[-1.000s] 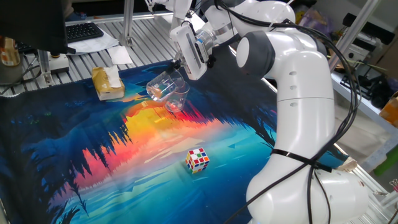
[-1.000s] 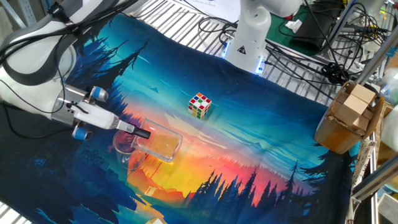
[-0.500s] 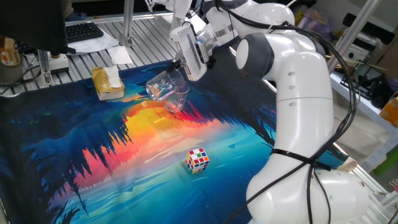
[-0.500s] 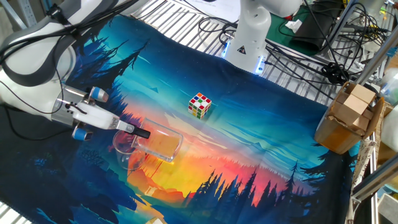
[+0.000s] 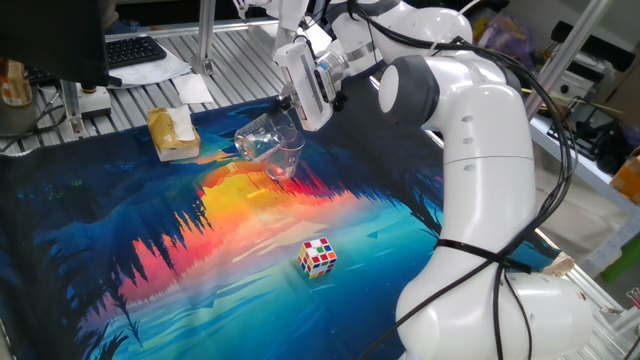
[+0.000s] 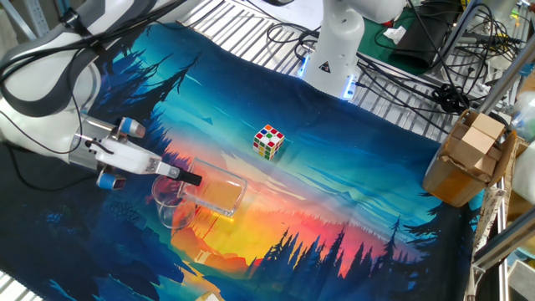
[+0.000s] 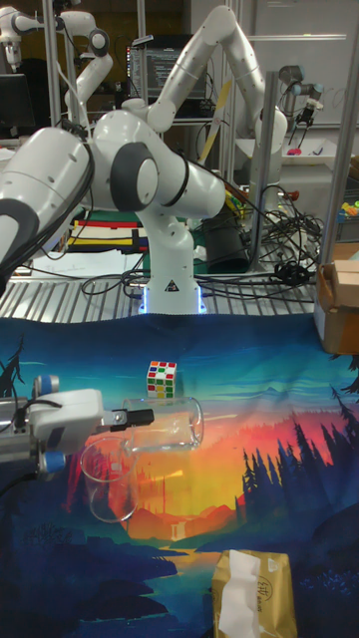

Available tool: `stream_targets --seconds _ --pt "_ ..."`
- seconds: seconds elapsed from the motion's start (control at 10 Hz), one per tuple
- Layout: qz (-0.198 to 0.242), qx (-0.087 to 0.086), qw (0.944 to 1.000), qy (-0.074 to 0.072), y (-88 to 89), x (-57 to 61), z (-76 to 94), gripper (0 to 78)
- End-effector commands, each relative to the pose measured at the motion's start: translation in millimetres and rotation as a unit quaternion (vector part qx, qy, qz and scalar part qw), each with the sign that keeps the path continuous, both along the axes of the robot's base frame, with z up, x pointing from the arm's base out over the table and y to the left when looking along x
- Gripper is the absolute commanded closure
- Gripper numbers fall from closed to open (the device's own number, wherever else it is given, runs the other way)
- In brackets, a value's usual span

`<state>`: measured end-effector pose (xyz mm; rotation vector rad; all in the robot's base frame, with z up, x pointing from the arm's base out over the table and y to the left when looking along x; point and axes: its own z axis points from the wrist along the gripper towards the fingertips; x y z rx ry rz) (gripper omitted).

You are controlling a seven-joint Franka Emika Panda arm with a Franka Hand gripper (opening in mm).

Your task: Pour the water from one cup into another empty cup

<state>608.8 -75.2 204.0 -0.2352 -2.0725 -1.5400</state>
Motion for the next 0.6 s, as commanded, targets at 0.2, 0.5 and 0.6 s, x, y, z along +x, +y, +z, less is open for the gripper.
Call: stream_targets --seconds 0.2,0.5,0.6 --pt "-0.001 0.005 1.0000 0.002 -0.4 0.6 2.1 76.3" --pt "-0.002 0.011 0.9999 0.007 -0.5 0.6 2.2 76.3" --pt "-0.002 0.012 0.9999 0.008 -0.5 0.6 2.3 76.3"
